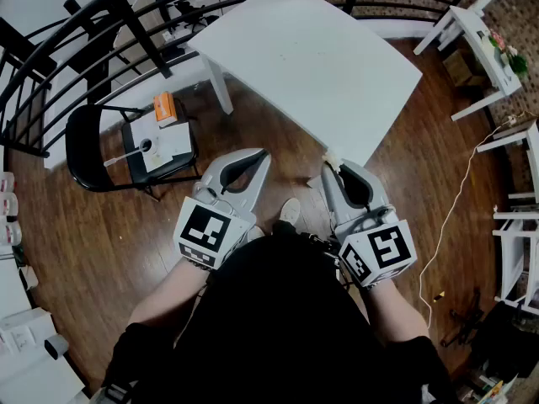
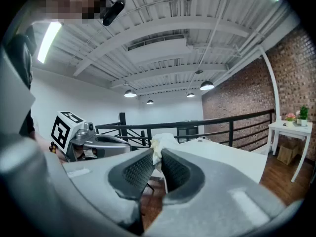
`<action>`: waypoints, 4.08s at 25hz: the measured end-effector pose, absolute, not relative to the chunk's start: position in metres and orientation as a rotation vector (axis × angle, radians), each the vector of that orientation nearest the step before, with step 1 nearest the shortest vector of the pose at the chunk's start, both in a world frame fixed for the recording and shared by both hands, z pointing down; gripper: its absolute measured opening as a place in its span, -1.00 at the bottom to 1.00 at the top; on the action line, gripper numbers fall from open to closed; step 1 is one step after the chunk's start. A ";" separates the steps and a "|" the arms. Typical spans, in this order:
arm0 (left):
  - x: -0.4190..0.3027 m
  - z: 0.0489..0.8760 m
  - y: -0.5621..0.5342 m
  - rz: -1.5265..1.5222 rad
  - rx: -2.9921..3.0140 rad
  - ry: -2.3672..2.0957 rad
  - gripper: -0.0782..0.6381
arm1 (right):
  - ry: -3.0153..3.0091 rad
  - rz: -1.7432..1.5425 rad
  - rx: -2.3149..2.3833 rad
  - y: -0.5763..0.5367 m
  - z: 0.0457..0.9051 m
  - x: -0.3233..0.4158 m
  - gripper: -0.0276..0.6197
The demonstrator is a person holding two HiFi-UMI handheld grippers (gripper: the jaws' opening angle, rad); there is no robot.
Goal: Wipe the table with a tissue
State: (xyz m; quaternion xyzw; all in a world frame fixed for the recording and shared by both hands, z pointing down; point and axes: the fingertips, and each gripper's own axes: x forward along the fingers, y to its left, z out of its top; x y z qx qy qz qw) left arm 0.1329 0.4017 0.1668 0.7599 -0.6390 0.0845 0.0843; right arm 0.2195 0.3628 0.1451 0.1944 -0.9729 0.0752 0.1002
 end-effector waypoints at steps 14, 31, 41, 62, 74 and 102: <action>0.145 0.172 0.290 0.397 2.226 -1.888 -0.73 | -2.907 0.287 0.484 0.253 0.156 0.226 -0.82; 0.129 0.175 0.210 0.471 2.274 -1.817 -0.73 | -2.853 0.257 0.469 0.206 0.168 0.208 -0.82; 0.069 0.221 0.168 0.457 2.264 -1.695 -0.73 | -2.724 0.306 0.518 0.168 0.196 0.149 -0.82; -0.061 0.324 0.080 0.555 2.190 -1.483 -0.73 | -2.398 0.593 0.506 0.084 0.328 -0.004 -0.82; -0.084 0.350 0.064 0.543 2.172 -1.404 -0.73 | -2.247 0.666 0.517 0.066 0.386 -0.034 -0.82; -0.105 0.375 0.046 0.552 2.146 -1.356 -0.73 | -2.076 0.751 0.471 0.054 0.444 -0.055 -0.82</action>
